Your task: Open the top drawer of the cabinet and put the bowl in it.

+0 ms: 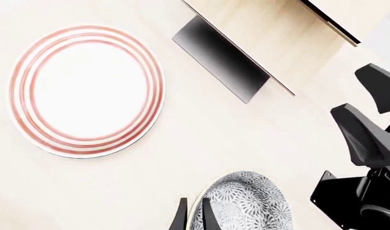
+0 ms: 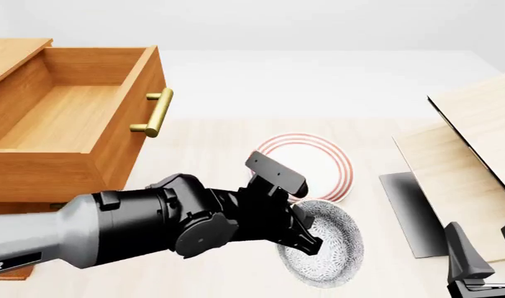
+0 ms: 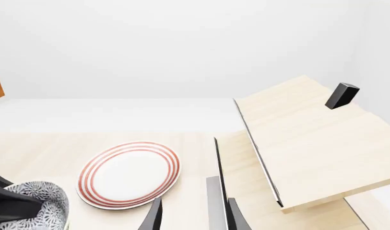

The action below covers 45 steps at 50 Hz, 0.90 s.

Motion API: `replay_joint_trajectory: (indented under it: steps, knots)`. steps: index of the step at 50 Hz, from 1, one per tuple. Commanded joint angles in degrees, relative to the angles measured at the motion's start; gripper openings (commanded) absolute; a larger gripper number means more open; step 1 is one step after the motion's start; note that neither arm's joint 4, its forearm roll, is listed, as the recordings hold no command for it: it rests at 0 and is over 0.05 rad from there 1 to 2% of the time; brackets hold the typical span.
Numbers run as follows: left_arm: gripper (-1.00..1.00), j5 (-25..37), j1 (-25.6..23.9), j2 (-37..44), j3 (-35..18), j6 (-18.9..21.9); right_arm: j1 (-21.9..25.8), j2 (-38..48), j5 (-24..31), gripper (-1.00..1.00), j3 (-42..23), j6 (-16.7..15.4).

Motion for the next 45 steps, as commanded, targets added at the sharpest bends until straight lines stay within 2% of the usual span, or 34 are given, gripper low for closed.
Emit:
replay_joint_trajectory:
  steps: [1, 23, 45]
  knots:
    - [-1.00, 1.07, 1.20, -1.40, -0.92, 1.12, -0.02, -0.05, -0.01, 1.00, 0.04, -0.04]
    - [-1.00, 5.32, 5.19, -3.80, -3.94, 4.68, -0.01, -0.07, -0.02, 1.00, 0.04, -0.04]
    - [-1.00, 9.05, 8.56, -5.21, -6.95, 4.24, -0.03, -0.06, -0.02, 1.00, 0.04, -0.02]
